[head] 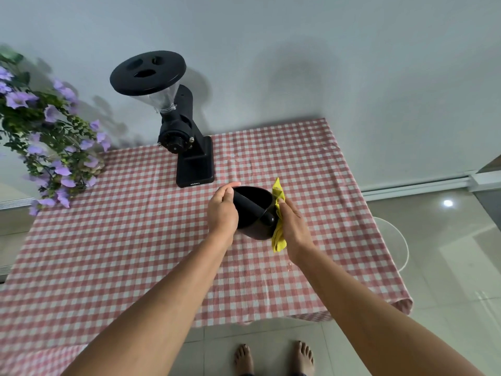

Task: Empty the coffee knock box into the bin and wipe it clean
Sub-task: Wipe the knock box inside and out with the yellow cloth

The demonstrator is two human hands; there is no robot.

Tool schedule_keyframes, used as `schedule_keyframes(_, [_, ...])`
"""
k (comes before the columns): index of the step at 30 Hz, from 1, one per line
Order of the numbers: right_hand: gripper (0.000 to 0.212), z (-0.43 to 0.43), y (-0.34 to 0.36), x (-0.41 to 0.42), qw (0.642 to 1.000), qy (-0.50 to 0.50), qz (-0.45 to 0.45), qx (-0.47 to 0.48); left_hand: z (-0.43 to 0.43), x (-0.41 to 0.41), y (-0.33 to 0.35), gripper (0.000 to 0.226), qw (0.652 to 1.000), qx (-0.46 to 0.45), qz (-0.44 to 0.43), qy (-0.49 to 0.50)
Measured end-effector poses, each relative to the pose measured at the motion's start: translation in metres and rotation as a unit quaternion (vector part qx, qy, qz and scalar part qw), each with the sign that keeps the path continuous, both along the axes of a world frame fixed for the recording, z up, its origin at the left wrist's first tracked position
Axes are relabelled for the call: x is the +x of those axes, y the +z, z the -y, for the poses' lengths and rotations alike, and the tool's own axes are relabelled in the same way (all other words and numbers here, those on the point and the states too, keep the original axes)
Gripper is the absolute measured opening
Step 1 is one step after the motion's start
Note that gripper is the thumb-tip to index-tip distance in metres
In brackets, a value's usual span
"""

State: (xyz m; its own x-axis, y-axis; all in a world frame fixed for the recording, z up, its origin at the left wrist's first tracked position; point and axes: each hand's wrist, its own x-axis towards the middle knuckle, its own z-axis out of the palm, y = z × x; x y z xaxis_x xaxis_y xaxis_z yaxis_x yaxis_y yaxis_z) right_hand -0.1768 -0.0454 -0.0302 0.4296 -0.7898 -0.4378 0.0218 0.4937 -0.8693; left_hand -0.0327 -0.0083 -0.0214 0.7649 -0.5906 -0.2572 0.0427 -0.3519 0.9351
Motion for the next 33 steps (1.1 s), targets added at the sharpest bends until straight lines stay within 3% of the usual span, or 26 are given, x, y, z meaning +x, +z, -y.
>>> schedule_keyframes(8, [0.040,-0.023,0.016,0.000,0.989,0.058,0.025,-0.132,0.002,0.017,0.007,0.033,0.999,-0.008,-0.009,0.033])
schedule_keyframes(12, [0.029,-0.007,0.031,0.005,0.996,0.040,0.013,-0.084,0.002,0.007,0.005,0.034,1.000,-0.014,0.001,-0.025])
schedule_keyframes(17, [0.064,-0.001,0.017,0.007,0.997,0.057,0.006,-0.045,0.002,0.005,0.006,0.032,1.000,-0.019,0.008,-0.008])
schedule_keyframes(26, [0.043,-0.002,0.023,0.010,0.998,0.056,-0.013,-0.021,0.000,0.000,0.001,0.032,1.000,-0.017,0.016,0.005])
schedule_keyframes(31, [0.045,-0.016,0.016,0.006,0.993,0.054,-0.013,-0.101,0.004,0.009,0.004,0.032,0.999,-0.032,0.001,0.021])
schedule_keyframes(33, [0.043,-0.010,0.017,0.004,0.995,0.046,-0.008,-0.092,0.003,0.011,0.007,0.033,0.999,-0.037,0.011,-0.006])
